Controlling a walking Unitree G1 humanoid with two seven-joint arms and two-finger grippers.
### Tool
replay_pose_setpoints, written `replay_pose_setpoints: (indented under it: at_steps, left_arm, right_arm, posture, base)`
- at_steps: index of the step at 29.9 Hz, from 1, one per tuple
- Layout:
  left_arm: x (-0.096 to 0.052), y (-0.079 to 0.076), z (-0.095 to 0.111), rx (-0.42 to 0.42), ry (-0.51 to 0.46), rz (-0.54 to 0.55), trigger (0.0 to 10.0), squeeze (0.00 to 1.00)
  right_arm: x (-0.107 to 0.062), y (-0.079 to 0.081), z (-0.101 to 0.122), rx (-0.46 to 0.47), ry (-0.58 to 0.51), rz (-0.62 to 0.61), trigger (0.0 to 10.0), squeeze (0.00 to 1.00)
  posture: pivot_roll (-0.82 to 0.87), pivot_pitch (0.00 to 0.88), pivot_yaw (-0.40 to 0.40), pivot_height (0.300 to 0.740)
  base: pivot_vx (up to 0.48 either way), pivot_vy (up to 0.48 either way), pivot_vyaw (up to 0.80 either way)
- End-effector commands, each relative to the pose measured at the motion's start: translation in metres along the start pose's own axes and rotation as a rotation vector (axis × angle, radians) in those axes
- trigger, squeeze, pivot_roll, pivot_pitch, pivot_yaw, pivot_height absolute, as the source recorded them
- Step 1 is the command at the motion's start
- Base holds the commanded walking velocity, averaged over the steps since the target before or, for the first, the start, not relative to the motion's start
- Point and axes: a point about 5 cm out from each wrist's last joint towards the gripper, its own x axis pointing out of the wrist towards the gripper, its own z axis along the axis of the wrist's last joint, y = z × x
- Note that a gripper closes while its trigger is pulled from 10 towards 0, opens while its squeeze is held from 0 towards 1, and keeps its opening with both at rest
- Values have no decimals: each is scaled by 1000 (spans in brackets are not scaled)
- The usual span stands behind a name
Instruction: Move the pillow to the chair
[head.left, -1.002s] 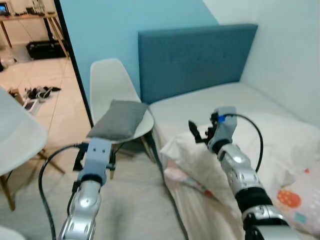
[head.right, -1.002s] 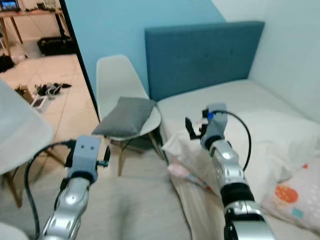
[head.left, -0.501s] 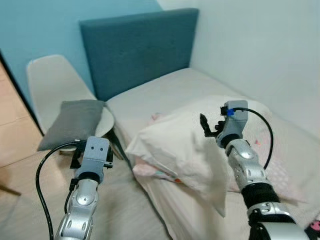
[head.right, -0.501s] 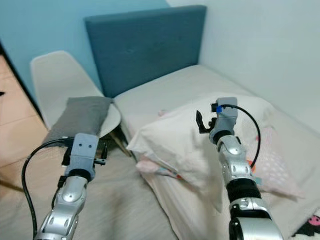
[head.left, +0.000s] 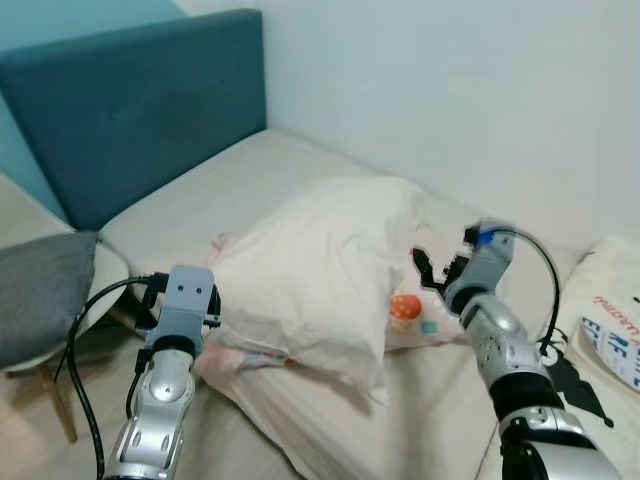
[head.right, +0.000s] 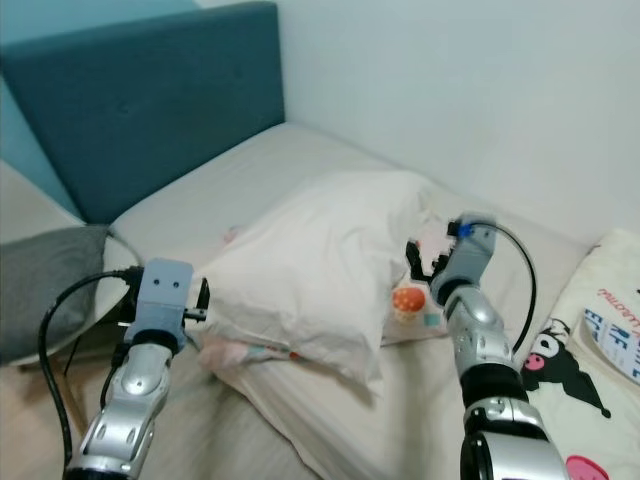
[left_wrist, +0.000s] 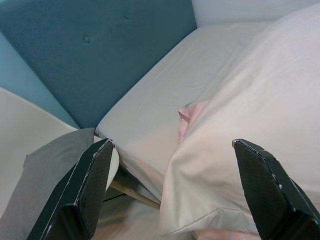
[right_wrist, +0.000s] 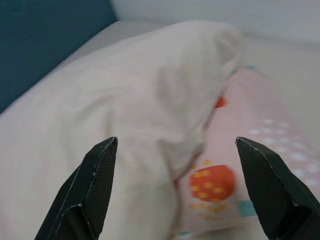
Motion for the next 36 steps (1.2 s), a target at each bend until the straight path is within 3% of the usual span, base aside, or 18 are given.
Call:
replay_pose_setpoints:
  at_steps: [1, 10, 23, 32, 36]
  left_arm:
    - [-1, 5, -4, 19, 12, 16, 10000, 0]
    - [-1, 6, -3, 21, 9, 24, 10000, 0]
    - [-5, 8, -5, 34, 15, 12, 10000, 0]
    - [-7, 11, -8, 43, 24, 10, 10000, 0]
    - [-6, 10, -6, 43, 19, 2, 10000, 0]
  right_arm:
    - [3, 9, -6, 50, 44, 39, 10000, 0]
    - [2, 16, -26, 139, 163, 90, 10000, 0]
    - [-3, 16, -47, 132, 237, 67, 10000, 0]
    - [-5, 8, -50, 132, 234, 17, 10000, 0]
    - [-5, 5, -46, 177, 185, 3, 10000, 0]
  posture:
    - [-221, 54, -20, 740]
    - [-218, 64, -18, 710]
    - [-210, 80, -11, 650]
    - [-208, 87, -6, 610]
    - [-208, 83, 0, 595]
  base:
    - [0, 0, 0]
    - [0, 0, 0]
    - [0, 0, 0]
    - [0, 0, 0]
    - [0, 0, 0]
